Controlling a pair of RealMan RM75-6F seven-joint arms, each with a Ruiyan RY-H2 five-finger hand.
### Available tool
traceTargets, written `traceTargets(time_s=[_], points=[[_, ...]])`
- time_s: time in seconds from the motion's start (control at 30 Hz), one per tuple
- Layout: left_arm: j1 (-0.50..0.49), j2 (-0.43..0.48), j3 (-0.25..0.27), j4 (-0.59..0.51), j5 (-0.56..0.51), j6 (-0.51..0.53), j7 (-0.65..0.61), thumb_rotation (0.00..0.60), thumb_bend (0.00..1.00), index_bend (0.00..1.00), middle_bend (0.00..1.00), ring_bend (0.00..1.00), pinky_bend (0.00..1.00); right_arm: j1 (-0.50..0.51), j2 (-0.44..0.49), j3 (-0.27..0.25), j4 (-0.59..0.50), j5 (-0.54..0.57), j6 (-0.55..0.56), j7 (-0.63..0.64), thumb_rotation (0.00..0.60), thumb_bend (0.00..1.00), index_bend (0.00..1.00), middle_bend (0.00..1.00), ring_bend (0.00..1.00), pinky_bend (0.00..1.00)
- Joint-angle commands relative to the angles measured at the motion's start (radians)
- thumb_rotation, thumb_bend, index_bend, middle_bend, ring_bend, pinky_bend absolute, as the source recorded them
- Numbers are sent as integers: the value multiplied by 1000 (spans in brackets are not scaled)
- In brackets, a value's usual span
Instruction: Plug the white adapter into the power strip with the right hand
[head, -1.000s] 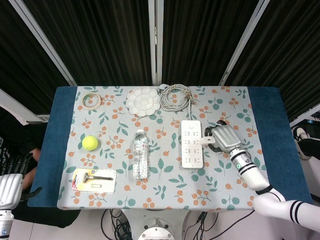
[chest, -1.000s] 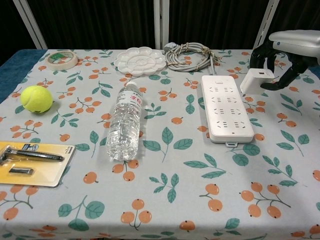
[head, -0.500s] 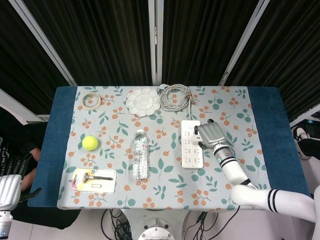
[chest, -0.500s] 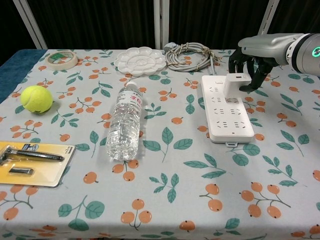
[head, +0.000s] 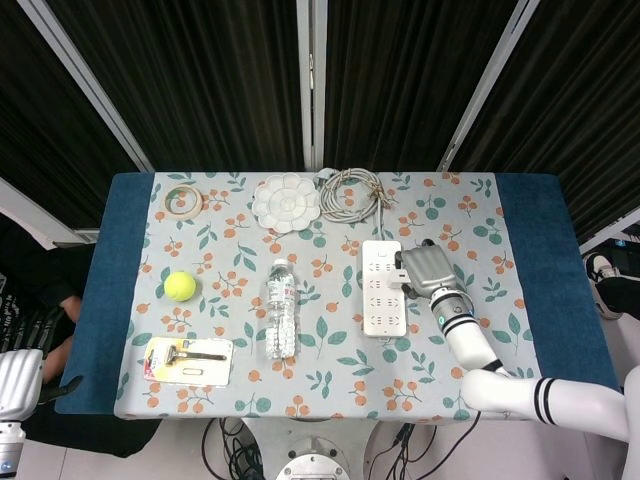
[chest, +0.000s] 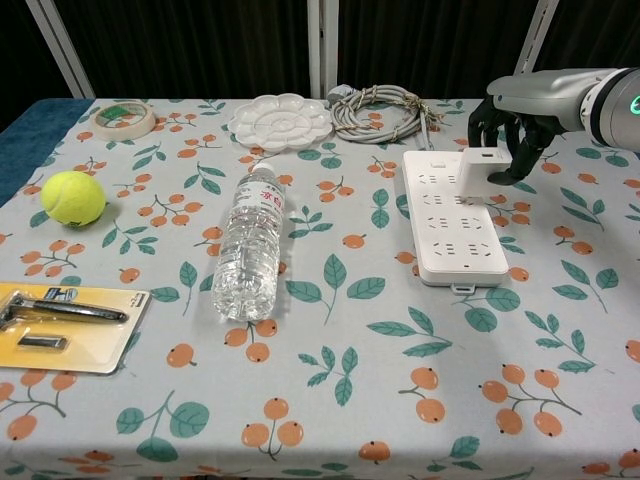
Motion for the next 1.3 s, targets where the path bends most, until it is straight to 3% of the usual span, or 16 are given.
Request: traceTargets(time_s=[0.03, 1.1, 1.2, 1.3], points=[[0, -1, 0, 1, 0, 0, 0, 600, 84, 64, 48, 0, 0, 5, -4, -4, 5, 1, -3, 3, 600, 568, 855, 702, 474, 187], [10, -16, 2, 32, -2, 1, -30, 600, 83, 63, 48, 0, 0, 39, -62, -48, 45, 25, 36, -20, 600, 573, 853, 700, 479, 166], [11, -18, 1, 34, -1, 3, -32, 600, 84, 63, 48, 0, 0, 32, -50, -53, 31, 16, 39, -16, 600, 566, 807, 679, 476, 131], [10, -19, 0, 36, 5, 8, -33, 600, 84, 63, 18, 0, 0, 33, -31, -59, 12, 31, 29, -22, 600, 541, 698, 612, 446, 53]])
